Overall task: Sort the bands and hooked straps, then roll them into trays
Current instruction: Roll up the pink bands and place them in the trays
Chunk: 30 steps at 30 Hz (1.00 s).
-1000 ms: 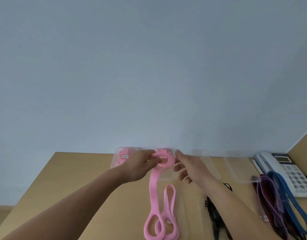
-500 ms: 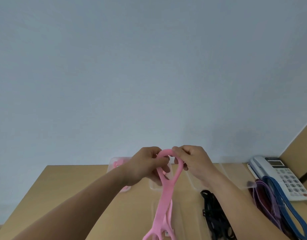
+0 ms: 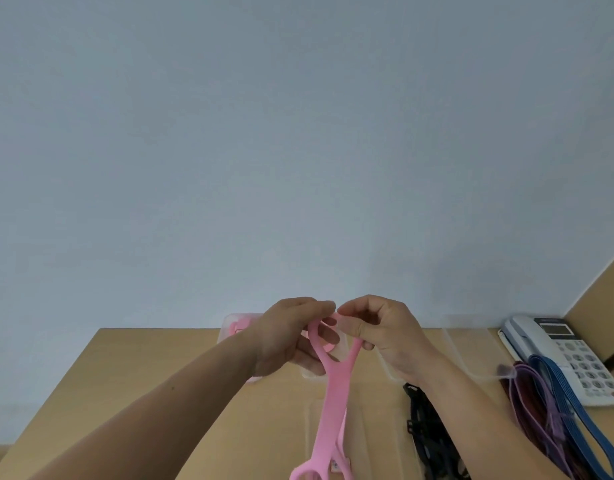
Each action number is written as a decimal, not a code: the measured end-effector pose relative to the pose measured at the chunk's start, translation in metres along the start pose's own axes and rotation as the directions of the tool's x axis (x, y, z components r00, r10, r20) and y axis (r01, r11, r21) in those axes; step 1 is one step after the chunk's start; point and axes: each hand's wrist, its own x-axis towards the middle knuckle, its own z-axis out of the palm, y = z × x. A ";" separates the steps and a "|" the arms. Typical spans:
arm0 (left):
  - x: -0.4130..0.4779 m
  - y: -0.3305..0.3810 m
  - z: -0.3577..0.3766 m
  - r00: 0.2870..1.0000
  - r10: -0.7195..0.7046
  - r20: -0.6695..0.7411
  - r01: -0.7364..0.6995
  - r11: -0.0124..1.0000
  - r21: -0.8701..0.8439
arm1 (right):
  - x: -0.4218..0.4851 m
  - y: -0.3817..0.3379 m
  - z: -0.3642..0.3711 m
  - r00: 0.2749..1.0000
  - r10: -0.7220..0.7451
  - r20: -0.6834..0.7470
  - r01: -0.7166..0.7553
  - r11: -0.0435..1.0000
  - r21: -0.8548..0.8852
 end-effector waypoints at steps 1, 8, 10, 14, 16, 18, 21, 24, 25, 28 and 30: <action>0.000 -0.001 0.001 1.000 0.017 -0.011 -0.017 1.000 0.014 | -0.001 0.000 0.000 1.000 -0.008 -0.003 0.008 1.000 -0.020; -0.004 -0.008 0.007 0.964 0.250 -0.094 -0.234 0.961 0.148 | -0.009 -0.002 -0.007 0.999 0.027 0.036 -0.025 0.999 -0.045; -0.004 -0.011 0.008 0.945 0.304 -0.122 -0.273 0.936 0.222 | -0.011 -0.002 -0.005 0.997 0.040 0.070 -0.033 0.994 -0.101; -0.004 -0.015 0.012 0.941 0.293 -0.170 -0.245 0.936 0.254 | -0.011 -0.002 -0.003 0.998 -0.053 0.035 0.058 0.985 -0.164; -0.006 -0.013 0.013 0.966 0.203 -0.160 -0.174 0.968 0.179 | -0.011 0.001 -0.002 0.994 -0.105 0.024 0.108 0.971 -0.215; -0.008 -0.009 0.010 0.993 0.061 -0.102 -0.051 0.994 0.094 | -0.013 0.002 -0.001 0.989 -0.146 0.021 0.146 0.957 -0.249; -0.009 -0.006 0.004 0.998 -0.054 0.018 0.053 0.996 0.069 | -0.017 0.005 0.002 0.975 -0.221 0.028 0.217 0.916 -0.338; -0.006 -0.006 0.002 0.997 -0.059 0.038 0.059 0.998 0.014 | -0.018 0.008 0.004 0.953 -0.301 0.043 0.292 0.865 -0.409; -0.006 -0.006 0.002 0.998 -0.055 0.035 0.055 0.998 -0.014 | -0.018 0.009 0.005 0.942 -0.333 0.044 0.320 0.846 -0.426; -0.003 -0.008 0.005 0.999 -0.042 0.006 0.043 0.995 -0.092 | -0.016 0.013 0.003 0.894 -0.446 0.044 0.404 0.761 -0.507; -0.002 -0.007 0.008 0.999 -0.042 -0.029 0.038 0.993 -0.111 | -0.014 0.015 0.001 0.862 -0.504 0.045 0.437 0.697 -0.568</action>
